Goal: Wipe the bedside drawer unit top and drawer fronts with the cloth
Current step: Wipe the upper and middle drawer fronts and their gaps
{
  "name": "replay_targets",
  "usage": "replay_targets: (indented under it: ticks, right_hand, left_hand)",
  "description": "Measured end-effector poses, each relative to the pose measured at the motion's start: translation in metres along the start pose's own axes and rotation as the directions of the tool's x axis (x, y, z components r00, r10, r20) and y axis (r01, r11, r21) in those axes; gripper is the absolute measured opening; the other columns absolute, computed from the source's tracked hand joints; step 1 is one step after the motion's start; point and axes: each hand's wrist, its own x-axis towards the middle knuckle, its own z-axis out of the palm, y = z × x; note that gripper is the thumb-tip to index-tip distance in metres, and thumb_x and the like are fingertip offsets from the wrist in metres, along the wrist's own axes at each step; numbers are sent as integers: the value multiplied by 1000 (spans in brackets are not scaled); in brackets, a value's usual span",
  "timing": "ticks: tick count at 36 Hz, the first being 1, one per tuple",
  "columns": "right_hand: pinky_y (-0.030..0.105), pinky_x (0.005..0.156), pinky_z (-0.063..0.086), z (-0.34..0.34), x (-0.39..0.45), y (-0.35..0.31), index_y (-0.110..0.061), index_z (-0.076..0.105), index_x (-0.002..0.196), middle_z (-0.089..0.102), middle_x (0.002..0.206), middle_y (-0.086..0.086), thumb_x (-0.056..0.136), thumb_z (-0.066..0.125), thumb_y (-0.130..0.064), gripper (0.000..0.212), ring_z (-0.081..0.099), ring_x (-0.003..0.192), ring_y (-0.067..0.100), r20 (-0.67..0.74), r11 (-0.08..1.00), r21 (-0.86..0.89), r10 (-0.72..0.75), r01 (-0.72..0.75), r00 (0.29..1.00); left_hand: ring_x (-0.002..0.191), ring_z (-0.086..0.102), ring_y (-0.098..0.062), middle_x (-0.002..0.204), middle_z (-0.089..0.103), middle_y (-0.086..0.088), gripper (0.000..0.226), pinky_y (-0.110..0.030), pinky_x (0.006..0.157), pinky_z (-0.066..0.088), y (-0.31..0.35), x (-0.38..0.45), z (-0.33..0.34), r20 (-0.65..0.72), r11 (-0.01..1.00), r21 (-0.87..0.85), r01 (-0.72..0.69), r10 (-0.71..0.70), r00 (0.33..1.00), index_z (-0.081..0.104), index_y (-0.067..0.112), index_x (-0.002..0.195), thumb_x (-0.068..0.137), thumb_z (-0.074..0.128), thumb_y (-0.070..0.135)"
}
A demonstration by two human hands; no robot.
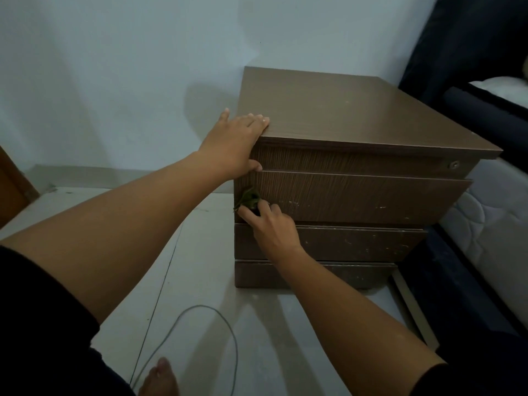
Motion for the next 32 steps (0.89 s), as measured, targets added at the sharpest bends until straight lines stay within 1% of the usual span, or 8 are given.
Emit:
replay_targets:
  ticks: [2, 5, 10, 14, 20, 25, 28, 32]
  right_hand:
    - [23, 37, 40, 1, -2, 3, -24, 54, 106, 63, 82, 10, 55, 84, -15, 59, 57, 54, 23, 7, 1000, -6, 10, -10, 1000]
    - [23, 37, 36, 0, -5, 10, -24, 43, 104, 62, 81, 10, 54, 83, -15, 65, 56, 54, 22, 10, 1000, -10, 26, -26, 1000]
    - [22, 38, 33, -3, -10, 22, -23, 43, 105, 62, 79, 11, 47, 87, -14, 74, 56, 53, 22, 38, 999, -10, 38, -37, 999]
    - [22, 39, 27, -4, -13, 30, -22, 42, 104, 61, 77, 10, 49, 86, -12, 71, 56, 53, 23, 46, 999, -20, 45, -44, 998]
    - [26, 42, 32, -5, -20, 43, -22, 36, 110, 60, 87, 16, 61, 78, -4, 67, 58, 62, 28, 88, 998, 19, 61, -63, 994]
    - [35, 52, 44, -12, -29, 62, -24, 33, 122, 54, 108, 20, 81, 60, -2, 54, 58, 84, 35, 161, 994, 61, 75, -86, 984]
    - [37, 49, 48, -13, -35, 73, -24, 27, 115, 57, 103, 21, 79, 61, -2, 54, 58, 78, 35, 125, 991, 76, 97, -107, 987]
    - [34, 43, 45, -13, -43, 90, -19, 39, 114, 59, 96, 21, 70, 68, 0, 56, 58, 69, 35, 120, 990, 53, 121, -128, 985]
  left_hand:
    - [144, 21, -23, 155, 25, -6, 90, -47, 118, 6, -1, 0, 0, -1, 1000, 7, 0, 0, 1000, 19, 15, 148, 79, 69, 43]
    - [144, 21, -23, 155, 25, -6, 91, -49, 118, 5, 0, 0, 0, -4, 1000, 13, 8, -8, 1000, 19, 15, 148, 78, 69, 45]
    - [145, 17, -22, 156, 21, -5, 97, -53, 116, 2, 4, 0, 2, 8, 998, 62, 20, -21, 1000, 15, 16, 149, 76, 69, 49]
    - [146, 14, -20, 157, 19, -3, 98, -55, 115, 0, 8, 0, 1, 11, 996, 91, 18, -19, 1000, 13, 16, 150, 76, 69, 49]
    - [146, 13, -20, 157, 18, -2, 97, -55, 115, 0, 15, 1, 0, 6, 993, 116, -14, 13, 1000, 14, 16, 149, 77, 70, 47]
    - [146, 12, -19, 157, 19, -2, 96, -56, 114, 0, 25, 6, 1, -4, 993, 106, -46, 47, 999, 14, 17, 149, 77, 70, 45]
    - [147, 10, -19, 158, 17, -2, 95, -56, 114, -3, 33, 9, 1, 4, 993, 98, -59, 59, 998, 13, 17, 150, 78, 70, 43]
    - [147, 8, -19, 158, 16, -3, 94, -55, 114, -5, 45, 14, 1, 1, 993, 84, -84, 84, 996, 11, 17, 150, 80, 69, 41]
